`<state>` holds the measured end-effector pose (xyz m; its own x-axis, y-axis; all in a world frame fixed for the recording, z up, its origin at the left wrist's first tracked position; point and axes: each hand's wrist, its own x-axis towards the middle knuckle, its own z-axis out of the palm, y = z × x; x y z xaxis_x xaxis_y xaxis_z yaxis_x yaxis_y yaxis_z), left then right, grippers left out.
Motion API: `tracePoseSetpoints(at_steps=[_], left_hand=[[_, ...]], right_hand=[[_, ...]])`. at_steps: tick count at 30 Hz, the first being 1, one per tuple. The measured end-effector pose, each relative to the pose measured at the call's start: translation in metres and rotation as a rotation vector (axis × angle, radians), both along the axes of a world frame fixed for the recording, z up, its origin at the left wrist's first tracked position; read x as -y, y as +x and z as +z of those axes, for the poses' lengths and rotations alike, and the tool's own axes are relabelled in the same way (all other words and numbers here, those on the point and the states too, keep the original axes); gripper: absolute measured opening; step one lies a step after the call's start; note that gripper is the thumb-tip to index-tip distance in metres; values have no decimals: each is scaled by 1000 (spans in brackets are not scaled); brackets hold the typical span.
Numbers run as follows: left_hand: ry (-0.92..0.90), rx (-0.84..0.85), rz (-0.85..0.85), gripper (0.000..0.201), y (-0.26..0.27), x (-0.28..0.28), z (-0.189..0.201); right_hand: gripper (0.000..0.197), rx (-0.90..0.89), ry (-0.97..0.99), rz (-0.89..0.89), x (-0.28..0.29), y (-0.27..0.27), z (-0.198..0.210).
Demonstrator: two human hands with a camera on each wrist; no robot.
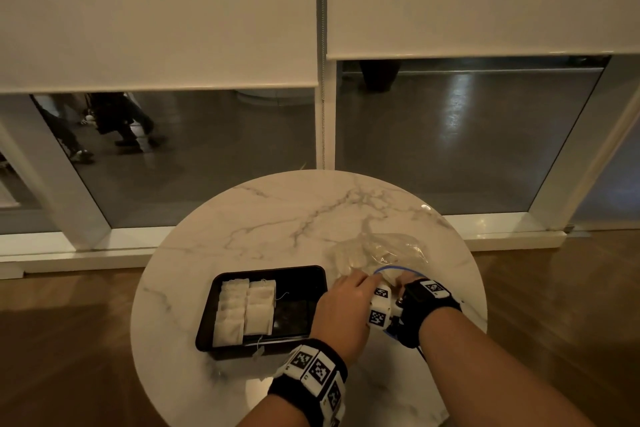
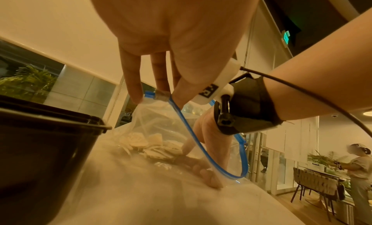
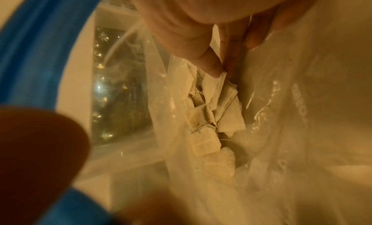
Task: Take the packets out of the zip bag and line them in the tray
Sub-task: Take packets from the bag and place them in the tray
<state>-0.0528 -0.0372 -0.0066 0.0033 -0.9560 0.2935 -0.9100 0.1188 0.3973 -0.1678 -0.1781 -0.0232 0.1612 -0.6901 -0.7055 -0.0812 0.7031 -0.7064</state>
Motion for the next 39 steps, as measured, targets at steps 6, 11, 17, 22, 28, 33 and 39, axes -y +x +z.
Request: tracePoseSetpoints(at_steps=[6,11,17,22,28,33,39], left_hand=[[-29,-12,-12,56,2,-2,-4],[-14,-11,-2,65,6,4,-11],[9,-33,-12,64,10,15,-17],[26,-25,3,40,17,4,-8],[-133,-144,47,29,28,-24,2],[72,-850,146,20,23,-38,12],[36,-1081,193,10,30,-52,18]], right_hand=[[36,-71,-73,-78,3,-11,-24],[36,-55,-121,-143,-14,-12,-17],[16,79,-175,-294,-55,-13,4],[12,142,-255,-313,-85,-30,17],[7,204,-298,-184,-106,-43,23],[16,331,-367,0,-122,-32,38],[10,329,-454,67,-135,-1,36]])
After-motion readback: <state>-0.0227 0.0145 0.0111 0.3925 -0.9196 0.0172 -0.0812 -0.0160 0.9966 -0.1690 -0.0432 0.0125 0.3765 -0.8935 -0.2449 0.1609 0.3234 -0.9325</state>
